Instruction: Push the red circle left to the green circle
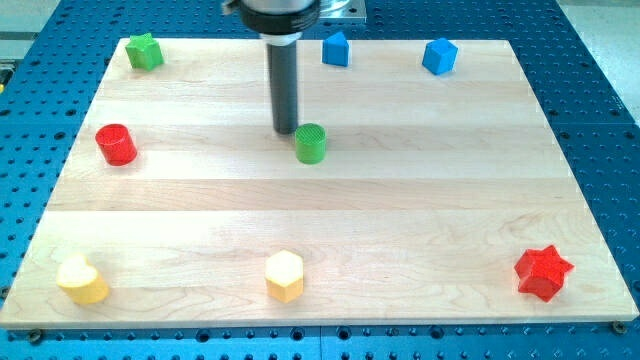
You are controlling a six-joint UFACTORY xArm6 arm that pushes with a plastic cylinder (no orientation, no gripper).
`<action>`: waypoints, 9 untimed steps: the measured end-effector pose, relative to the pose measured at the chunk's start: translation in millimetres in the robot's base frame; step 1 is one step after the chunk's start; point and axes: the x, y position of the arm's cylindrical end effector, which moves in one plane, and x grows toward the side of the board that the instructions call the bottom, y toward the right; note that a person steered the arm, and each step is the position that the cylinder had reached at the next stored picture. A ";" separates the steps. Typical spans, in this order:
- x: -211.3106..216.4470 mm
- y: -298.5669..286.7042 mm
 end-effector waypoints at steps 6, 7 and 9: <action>-14.7 -250.6; 26.8 -208.0; 34.2 -113.1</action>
